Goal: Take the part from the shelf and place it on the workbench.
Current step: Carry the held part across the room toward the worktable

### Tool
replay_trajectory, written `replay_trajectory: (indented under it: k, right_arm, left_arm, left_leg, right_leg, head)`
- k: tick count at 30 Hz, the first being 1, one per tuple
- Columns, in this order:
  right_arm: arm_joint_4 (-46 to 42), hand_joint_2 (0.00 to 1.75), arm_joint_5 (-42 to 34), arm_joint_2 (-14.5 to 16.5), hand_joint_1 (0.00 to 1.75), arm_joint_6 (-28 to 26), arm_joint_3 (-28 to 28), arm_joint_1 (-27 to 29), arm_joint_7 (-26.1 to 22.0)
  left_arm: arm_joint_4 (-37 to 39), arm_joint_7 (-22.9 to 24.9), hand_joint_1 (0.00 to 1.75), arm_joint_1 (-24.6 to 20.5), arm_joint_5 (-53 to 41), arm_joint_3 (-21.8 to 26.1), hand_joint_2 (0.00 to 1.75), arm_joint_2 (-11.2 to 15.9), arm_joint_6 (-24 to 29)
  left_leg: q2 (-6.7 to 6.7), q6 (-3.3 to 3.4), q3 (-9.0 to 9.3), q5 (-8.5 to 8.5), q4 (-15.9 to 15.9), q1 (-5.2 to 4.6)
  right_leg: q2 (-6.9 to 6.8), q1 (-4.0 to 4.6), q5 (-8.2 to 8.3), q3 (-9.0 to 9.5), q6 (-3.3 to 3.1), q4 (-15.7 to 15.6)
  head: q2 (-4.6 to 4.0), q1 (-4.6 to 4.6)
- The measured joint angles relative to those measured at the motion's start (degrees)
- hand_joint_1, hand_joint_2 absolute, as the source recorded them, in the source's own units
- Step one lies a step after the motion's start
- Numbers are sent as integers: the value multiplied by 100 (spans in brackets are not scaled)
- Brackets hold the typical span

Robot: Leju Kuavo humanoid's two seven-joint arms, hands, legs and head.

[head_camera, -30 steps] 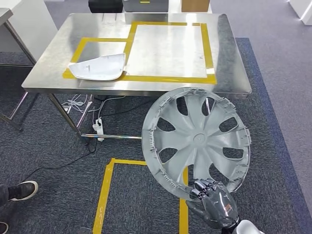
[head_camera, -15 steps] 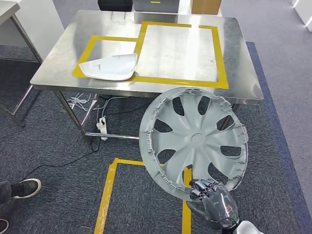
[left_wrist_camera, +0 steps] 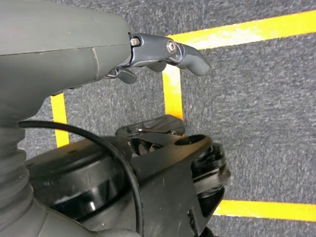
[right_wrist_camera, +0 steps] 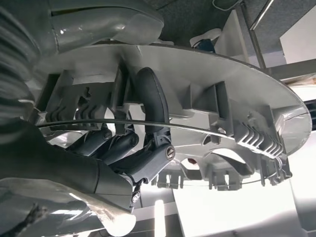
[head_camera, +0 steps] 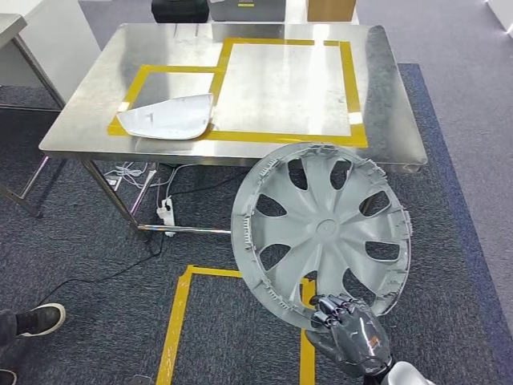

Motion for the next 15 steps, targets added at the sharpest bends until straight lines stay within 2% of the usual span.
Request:
replay_trajectory:
  k: [2, 4, 6, 8, 9, 10, 11, 12, 13, 14, 15]
  right_arm:
    - [0, 175, 0, 0, 175, 0, 0, 0, 0]
    - [0, 175, 0, 0, 175, 0, 0, 1, 0]
    - [0, 175, -4, 0, 175, -7, -1, 0, -5]
    - [-5, 175, -10, -2, 175, -20, -7, 0, -11]
    - [-10, 175, -10, -3, 175, -28, -11, 0, -12]
    - [-13, 175, -8, -4, 175, -36, -15, 0, -10]
    - [-15, 175, 0, -4, 175, -44, -16, -1, -11]
    - [-16, 175, 14, -4, 175, -52, -16, -2, -15]
    - [-15, 175, 33, -4, 175, -58, -15, -1, -24]
    - [-15, 175, 52, -4, 175, -64, -14, 0, -37]
    - [-14, 175, 64, -4, 175, -71, -14, -1, -50]
  left_arm:
    - [0, 0, 0, 0, 0, 0, 175, 1, 0]
    - [0, 0, 0, -2, 0, 0, 175, 2, 0]
    - [1, 1, 0, -5, -1, -2, 175, 2, -1]
    - [2, 4, 0, 1, -6, -10, 175, -4, -1]
    - [2, 6, 0, 5, -13, -15, 175, -6, 0]
    - [2, 7, 0, -3, -22, -20, 175, -11, 0]
    - [2, 8, 0, -12, -31, -23, 175, -16, -1]
    - [2, 9, 0, -23, -38, -25, 175, -21, -1]
    - [2, 10, 0, -28, -42, -26, 175, -27, -2]
    - [2, 11, 0, -27, -44, -27, 175, -32, -2]
    - [2, 14, 0, -25, -44, -27, 175, -35, -1]
  left_leg:
    - [0, 3, 21, 42, -58, 0]
    - [0, 15, 88, 157, -230, -1]
    - [4, 90, 343, 317, -850, -38]
    - [5, 184, 606, 390, -1397, -51]
    - [3, 213, 654, 389, -1444, -41]
    - [3, 240, 708, 387, -1489, -28]
    - [3, 267, 741, 372, -1505, -31]
    - [3, 291, 763, 349, -1506, -36]
    - [2, 306, 787, 320, -1504, -43]
    - [-1, 314, 825, 285, -1502, -49]
    - [-7, 311, 878, 243, -1501, -50]
  right_leg:
    - [0, 0, -4, 7, 2, 0]
    - [1, 0, -17, 28, 8, 0]
    - [-4, 5, -74, 76, 89, -24]
    - [-6, 4, -157, 109, 202, -45]
    - [0, 1, -220, 62, 228, 51]
    - [8, 1, -328, -57, 240, 281]
    - [16, 1, -462, -256, 246, 638]
    - [21, 3, -591, -512, 253, 1050]
    - [22, 4, -649, -753, 262, 1387]
    - [23, 3, -599, -919, 269, 1558]
    - [22, 2, -419, -972, 274, 1499]
  head:
    - [0, -1]
    - [0, 2]
    - [0, -1]
    - [0, 5]
    - [0, 11]
    - [0, 23]
    - [0, 33]
    - [0, 36]
    - [0, 44]
    - [0, 44]
    - [0, 45]
